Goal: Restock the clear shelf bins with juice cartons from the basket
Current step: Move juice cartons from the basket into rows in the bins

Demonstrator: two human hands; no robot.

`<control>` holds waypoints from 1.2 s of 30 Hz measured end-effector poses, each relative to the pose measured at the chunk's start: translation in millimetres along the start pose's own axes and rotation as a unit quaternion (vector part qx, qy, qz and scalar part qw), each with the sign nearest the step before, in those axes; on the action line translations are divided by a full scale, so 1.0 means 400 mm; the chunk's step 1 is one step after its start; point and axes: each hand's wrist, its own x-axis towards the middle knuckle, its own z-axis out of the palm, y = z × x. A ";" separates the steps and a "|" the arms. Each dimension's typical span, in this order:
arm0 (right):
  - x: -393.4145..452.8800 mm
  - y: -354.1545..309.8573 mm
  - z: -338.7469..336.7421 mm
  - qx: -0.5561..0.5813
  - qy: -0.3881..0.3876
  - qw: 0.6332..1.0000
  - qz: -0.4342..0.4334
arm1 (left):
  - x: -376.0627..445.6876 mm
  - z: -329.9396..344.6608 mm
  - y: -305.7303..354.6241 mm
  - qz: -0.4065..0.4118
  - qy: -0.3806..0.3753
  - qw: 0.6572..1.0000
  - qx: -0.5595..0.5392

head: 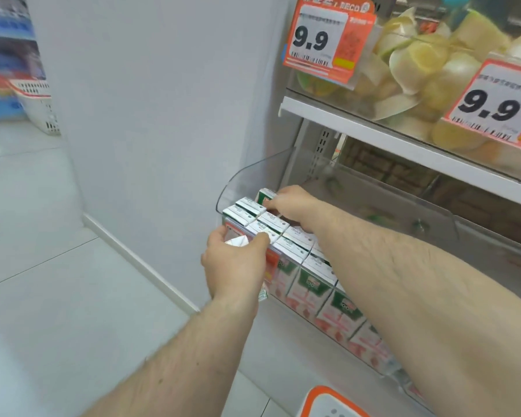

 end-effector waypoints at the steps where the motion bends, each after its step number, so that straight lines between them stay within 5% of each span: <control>1: 0.000 -0.003 -0.001 0.061 -0.023 0.998 0.024 | 0.001 -0.001 -0.003 0.001 -0.001 1.000 -0.001; 4: -0.005 -0.010 -0.004 0.172 -0.071 0.981 0.054 | 0.004 -0.003 -0.006 0.000 -0.004 1.000 -0.009; 8: -0.003 -0.003 -0.010 0.166 -0.083 0.980 0.070 | 0.010 -0.003 -0.004 -0.011 -0.023 1.000 -0.018; 14: -0.046 -0.024 -0.007 -0.072 -0.044 0.996 0.041 | -0.016 -0.023 0.028 0.029 0.005 0.999 0.017; 17: -0.089 -0.025 -0.023 -0.093 0.077 0.992 -0.042 | -0.048 -0.054 0.062 0.081 -0.031 0.995 -0.045; 20: -0.197 -0.030 -0.050 0.072 0.192 0.973 -0.110 | -0.084 -0.076 0.080 0.124 -0.155 0.978 -0.056; 24: -0.397 -0.019 -0.079 0.197 0.140 0.959 -0.148 | -0.115 -0.082 0.078 0.198 -0.263 0.944 -0.019; 29: -0.536 0.011 -0.111 0.281 0.086 0.950 -0.108 | -0.152 -0.071 0.070 0.285 -0.288 0.912 0.063; 36: -0.589 0.043 -0.077 0.150 0.082 0.984 -0.045 | -0.192 -0.046 0.067 0.367 -0.290 0.876 0.120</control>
